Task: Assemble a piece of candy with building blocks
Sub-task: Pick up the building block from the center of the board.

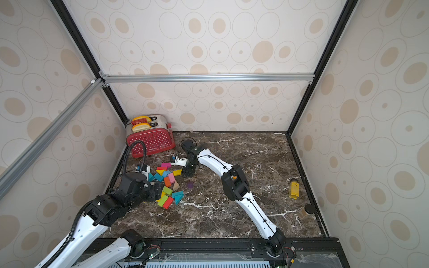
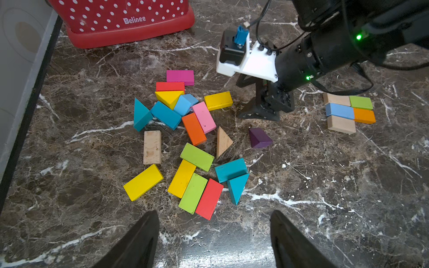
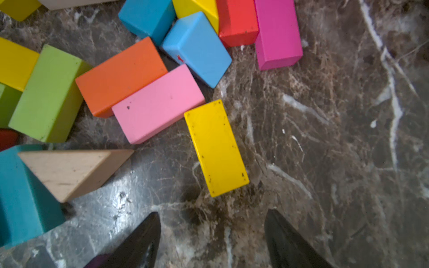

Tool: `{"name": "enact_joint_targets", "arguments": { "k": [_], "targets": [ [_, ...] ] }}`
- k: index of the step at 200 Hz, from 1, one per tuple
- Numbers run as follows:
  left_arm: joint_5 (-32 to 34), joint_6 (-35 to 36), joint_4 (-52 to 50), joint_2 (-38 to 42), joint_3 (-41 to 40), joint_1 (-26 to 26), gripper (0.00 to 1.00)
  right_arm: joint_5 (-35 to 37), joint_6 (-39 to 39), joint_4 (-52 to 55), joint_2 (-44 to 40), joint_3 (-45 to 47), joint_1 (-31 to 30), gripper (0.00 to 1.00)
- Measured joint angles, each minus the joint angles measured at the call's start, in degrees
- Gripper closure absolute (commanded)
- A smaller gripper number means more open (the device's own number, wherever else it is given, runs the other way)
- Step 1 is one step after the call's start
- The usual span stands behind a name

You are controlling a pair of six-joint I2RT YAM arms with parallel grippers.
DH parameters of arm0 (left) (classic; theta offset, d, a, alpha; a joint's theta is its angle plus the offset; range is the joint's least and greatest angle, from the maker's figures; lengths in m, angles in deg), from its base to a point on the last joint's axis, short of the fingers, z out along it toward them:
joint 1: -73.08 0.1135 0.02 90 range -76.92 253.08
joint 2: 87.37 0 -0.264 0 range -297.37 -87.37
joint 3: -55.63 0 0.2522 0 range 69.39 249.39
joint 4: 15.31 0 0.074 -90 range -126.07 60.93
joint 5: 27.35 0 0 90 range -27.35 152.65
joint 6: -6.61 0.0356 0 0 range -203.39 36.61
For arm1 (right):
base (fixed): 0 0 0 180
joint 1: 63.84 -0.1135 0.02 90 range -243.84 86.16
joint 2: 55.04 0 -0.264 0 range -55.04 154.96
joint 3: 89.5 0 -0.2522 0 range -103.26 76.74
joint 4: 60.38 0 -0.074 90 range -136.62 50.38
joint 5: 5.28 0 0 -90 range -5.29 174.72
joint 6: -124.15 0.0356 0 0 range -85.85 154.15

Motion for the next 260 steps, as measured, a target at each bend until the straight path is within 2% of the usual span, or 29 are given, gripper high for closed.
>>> {"name": "enact_joint_targets", "arguments": {
  "k": [36, 116, 157, 217, 243, 260],
  "targets": [
    [-0.39, 0.20, 0.04, -0.02, -0.15, 0.00, 0.23, 0.37, -1.95, 0.52, 3.28, -5.62, -0.68, 0.19],
    [-1.46, 0.35, 0.11, -0.92, -0.37, 0.00, 0.23, -1.73, -3.56, 0.13, 6.34, -8.79, -0.68, 0.19],
    [-1.49, 0.35, 0.13, -0.92, -0.42, 0.00, 0.23, -4.13, -3.19, 0.09, 6.60, -9.31, -0.90, 0.28],
    [-1.49, 0.35, 0.33, -0.90, -0.42, 0.00, 0.23, -4.04, -2.93, 0.07, 8.04, -9.97, -1.75, 0.36],
    [-1.49, 0.35, 0.46, -0.90, -0.42, 0.00, 0.23, -4.00, -3.04, 0.09, 8.04, -9.97, -1.75, 0.42],
    [-1.49, 0.35, 0.46, -0.90, -0.42, 0.00, 0.23, -3.65, -2.95, 0.09, 8.04, -9.97, -1.77, 0.50]
  ]
}}
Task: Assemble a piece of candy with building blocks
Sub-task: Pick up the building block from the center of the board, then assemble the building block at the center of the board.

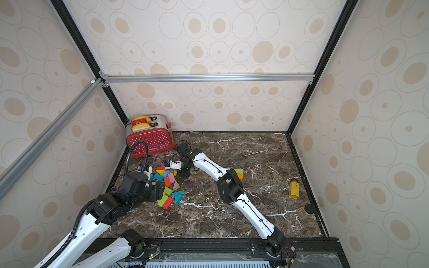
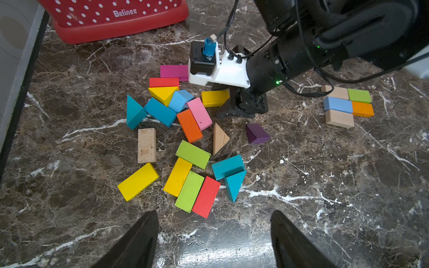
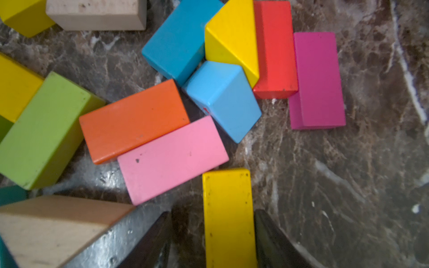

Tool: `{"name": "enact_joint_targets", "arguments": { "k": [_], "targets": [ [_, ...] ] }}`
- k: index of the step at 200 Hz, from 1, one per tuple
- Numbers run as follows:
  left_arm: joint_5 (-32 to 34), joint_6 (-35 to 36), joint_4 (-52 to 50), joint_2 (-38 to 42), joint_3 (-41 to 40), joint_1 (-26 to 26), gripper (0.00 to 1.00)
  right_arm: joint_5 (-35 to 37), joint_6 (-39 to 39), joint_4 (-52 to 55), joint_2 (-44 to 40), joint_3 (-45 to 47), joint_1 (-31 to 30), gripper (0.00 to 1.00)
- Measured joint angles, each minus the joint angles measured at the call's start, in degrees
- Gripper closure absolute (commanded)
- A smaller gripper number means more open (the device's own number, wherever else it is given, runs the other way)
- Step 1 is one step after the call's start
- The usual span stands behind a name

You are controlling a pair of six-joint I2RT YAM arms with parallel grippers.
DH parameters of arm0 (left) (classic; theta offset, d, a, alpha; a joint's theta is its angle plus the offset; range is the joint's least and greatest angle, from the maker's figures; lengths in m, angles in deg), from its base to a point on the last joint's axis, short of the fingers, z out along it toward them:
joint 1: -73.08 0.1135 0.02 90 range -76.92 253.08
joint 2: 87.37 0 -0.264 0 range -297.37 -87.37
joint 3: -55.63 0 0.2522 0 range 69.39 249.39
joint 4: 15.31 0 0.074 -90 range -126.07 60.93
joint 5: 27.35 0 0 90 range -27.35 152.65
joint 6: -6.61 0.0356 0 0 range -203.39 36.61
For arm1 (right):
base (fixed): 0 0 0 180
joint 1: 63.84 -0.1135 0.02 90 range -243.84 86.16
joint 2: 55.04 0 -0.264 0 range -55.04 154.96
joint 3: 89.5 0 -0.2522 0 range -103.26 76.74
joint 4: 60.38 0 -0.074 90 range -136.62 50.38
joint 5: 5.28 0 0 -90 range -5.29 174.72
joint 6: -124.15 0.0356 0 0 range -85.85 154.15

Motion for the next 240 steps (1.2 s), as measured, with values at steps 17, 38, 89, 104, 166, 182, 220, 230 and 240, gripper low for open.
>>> {"name": "enact_joint_targets", "arguments": {
  "k": [17, 38, 89, 104, 166, 182, 220, 230, 240],
  "targets": [
    [0.00, 0.00, 0.00, 0.04, 0.00, 0.00, 0.23, 0.76, -0.11, -0.09, 0.00, 0.02, -0.07, 0.57],
    [0.00, 0.02, 0.00, 0.04, 0.00, 0.00, 0.23, 1.22, 0.24, -0.13, -0.02, 0.04, -0.11, 0.61],
    [0.00, 0.04, 0.00, 0.13, 0.00, 0.00, 0.23, 3.65, 1.70, -1.68, -1.27, 1.99, -0.13, 0.71],
    [0.00, 0.04, 0.00, 0.31, 0.00, 0.00, 0.23, 4.74, 1.99, -2.69, -2.75, 4.55, -0.13, 0.71],
    [-0.70, 0.20, 0.07, 0.96, 0.00, 0.00, 0.23, 7.04, 3.96, -5.16, -11.96, 14.91, 0.42, 0.73],
    [-0.98, 0.22, 0.09, 1.03, 0.00, 0.00, 0.23, 6.99, 4.74, -6.40, -15.91, 18.69, 0.79, 0.73],
    [-1.03, 0.22, 0.35, 1.86, -0.02, 0.00, 0.23, 7.10, 5.66, -10.29, -27.63, 32.72, 2.36, 0.73],
    [-1.03, 0.22, 0.44, 2.12, -0.02, 0.00, 0.23, 7.30, 5.73, -11.39, -30.73, 36.81, 2.89, 0.73],
    [-1.03, 0.22, 0.46, 2.34, -0.02, 0.00, 0.23, 7.58, 5.95, -12.50, -33.90, 41.13, 3.39, 0.73]
  ]
}}
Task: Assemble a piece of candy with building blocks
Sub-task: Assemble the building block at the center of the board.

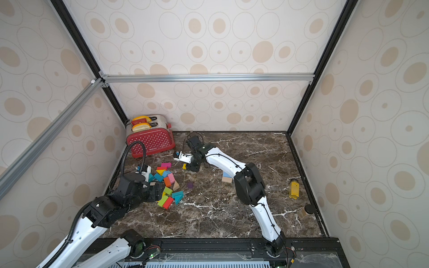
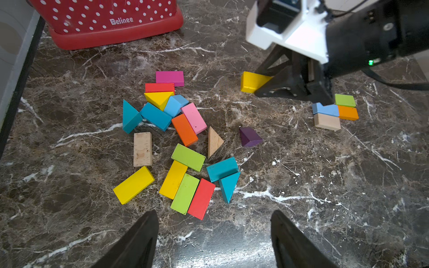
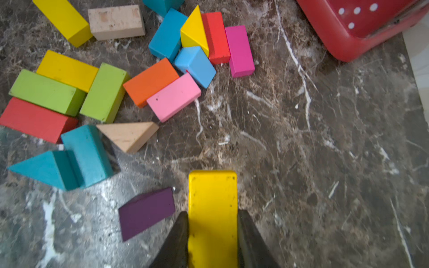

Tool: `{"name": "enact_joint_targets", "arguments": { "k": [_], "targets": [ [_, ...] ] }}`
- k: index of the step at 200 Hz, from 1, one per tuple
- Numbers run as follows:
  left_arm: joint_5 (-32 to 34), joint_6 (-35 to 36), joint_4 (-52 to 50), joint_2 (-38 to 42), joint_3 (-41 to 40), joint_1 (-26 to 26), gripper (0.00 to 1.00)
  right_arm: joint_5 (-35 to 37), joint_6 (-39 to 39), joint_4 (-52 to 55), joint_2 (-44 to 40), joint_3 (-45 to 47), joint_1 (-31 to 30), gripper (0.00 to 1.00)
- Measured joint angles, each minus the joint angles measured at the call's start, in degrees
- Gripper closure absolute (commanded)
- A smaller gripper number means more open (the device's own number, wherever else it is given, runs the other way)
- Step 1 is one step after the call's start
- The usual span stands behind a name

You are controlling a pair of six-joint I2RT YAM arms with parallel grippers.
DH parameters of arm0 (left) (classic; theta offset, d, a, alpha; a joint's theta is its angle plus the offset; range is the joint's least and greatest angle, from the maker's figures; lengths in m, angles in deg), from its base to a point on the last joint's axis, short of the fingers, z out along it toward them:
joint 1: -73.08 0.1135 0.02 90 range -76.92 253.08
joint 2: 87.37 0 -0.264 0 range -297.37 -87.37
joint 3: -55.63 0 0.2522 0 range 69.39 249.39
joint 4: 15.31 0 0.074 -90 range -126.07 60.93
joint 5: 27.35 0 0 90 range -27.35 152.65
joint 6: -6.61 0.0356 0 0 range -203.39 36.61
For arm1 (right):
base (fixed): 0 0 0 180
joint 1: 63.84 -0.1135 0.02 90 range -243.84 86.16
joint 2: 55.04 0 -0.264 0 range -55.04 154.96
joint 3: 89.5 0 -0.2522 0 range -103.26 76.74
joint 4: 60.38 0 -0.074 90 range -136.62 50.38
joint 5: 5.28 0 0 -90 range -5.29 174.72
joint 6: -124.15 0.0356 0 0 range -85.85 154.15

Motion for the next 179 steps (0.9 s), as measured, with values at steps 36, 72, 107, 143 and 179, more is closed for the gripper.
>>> {"name": "enact_joint_targets", "arguments": {
  "k": [36, 72, 107, 143, 179],
  "targets": [
    [-0.02, 0.00, 0.07, 0.50, -0.11, 0.00, 0.23, 1.29, 0.85, -5.33, -14.08, 19.15, 2.40, 0.72],
    [-0.24, 0.02, 0.15, 1.11, -0.33, 0.00, 0.23, 3.04, 2.27, -9.46, -29.31, 38.12, 6.23, 0.71],
    [-1.29, 0.22, 0.26, 1.20, -0.42, 0.02, 0.23, 8.02, 3.85, -11.17, -37.42, 50.10, 8.66, 0.70],
    [-2.58, 0.35, 0.42, 1.20, -0.46, 0.02, 0.23, 14.86, 3.52, -9.70, -37.79, 53.22, 10.60, 0.69],
    [-3.48, 0.50, 0.44, 1.20, -0.52, 0.02, 0.23, 16.46, 2.67, -8.31, -37.77, 53.31, 13.66, 0.65]
  ]
}}
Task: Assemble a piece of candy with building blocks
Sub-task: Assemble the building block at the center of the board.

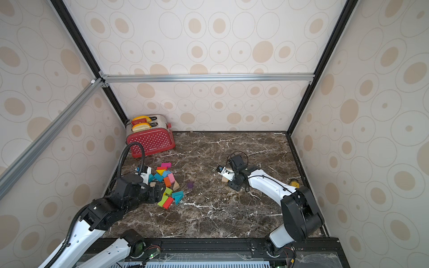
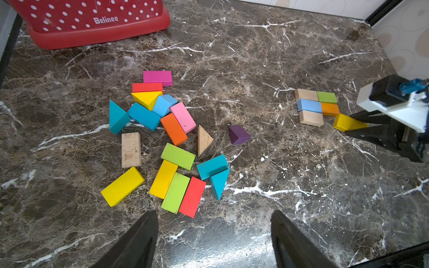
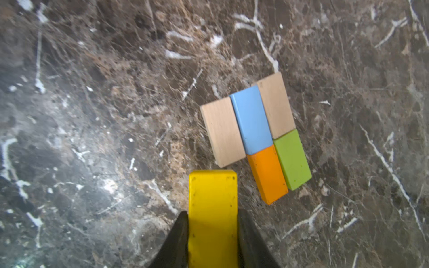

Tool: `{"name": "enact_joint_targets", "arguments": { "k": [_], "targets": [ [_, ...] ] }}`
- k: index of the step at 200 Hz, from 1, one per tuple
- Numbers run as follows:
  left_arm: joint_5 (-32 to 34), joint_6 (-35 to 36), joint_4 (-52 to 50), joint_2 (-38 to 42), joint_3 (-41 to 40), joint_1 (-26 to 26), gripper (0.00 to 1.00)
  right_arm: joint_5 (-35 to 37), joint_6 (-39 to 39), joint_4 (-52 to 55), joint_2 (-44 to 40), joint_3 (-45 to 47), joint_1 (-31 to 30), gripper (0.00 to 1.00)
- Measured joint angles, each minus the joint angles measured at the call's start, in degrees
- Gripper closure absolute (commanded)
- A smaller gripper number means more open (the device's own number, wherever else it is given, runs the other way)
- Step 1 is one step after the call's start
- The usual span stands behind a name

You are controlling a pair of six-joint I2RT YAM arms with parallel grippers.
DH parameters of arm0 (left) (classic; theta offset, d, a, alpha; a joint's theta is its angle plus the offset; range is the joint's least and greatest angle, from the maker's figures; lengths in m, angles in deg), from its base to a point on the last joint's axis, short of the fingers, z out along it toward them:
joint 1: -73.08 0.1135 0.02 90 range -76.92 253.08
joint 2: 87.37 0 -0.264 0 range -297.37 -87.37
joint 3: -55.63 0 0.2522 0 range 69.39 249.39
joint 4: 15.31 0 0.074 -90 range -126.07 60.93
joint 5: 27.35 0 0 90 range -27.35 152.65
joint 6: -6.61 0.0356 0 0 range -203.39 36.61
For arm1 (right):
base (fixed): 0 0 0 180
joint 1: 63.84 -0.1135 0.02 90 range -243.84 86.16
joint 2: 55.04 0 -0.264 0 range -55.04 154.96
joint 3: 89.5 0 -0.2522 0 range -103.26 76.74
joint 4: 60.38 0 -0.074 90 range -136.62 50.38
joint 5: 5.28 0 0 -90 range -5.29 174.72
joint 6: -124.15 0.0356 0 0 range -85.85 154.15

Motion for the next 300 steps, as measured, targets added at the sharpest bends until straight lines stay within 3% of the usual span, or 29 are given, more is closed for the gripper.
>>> {"name": "enact_joint_targets", "arguments": {
  "k": [68, 152, 176, 202, 230, 260, 300],
  "targets": [
    [-1.49, 0.35, 0.13, 0.44, 0.00, 0.00, 0.22, -1.77, -3.19, 0.76, 0.72, 2.29, 4.09, 0.64],
    [-1.75, 0.52, 0.76, 0.52, -0.11, 0.00, 0.22, -2.67, -5.20, -0.37, 8.59, 1.14, 5.38, 0.63],
    [-1.75, 0.61, 0.81, 0.52, -0.11, 0.00, 0.22, -2.80, -5.68, -1.33, 9.05, 0.74, 5.51, 0.59],
    [-1.75, 0.66, 0.83, 0.52, -0.20, 0.00, 0.22, -2.75, -5.88, -1.79, 9.64, 0.20, 5.55, 0.43],
    [-1.70, 0.66, 0.81, 0.52, -0.22, 0.00, 0.22, -2.71, -5.66, -1.95, 9.57, 0.13, 5.57, 0.40],
    [-1.73, 0.66, 0.81, 0.55, -0.22, 0.00, 0.22, -0.83, -0.09, -1.25, 5.99, 0.13, 5.57, 0.34],
    [-1.75, 0.66, 0.81, 0.96, -0.22, 0.00, 0.22, -0.48, 15.63, -1.31, -4.87, 1.92, 5.62, 0.29]
  ]
}}
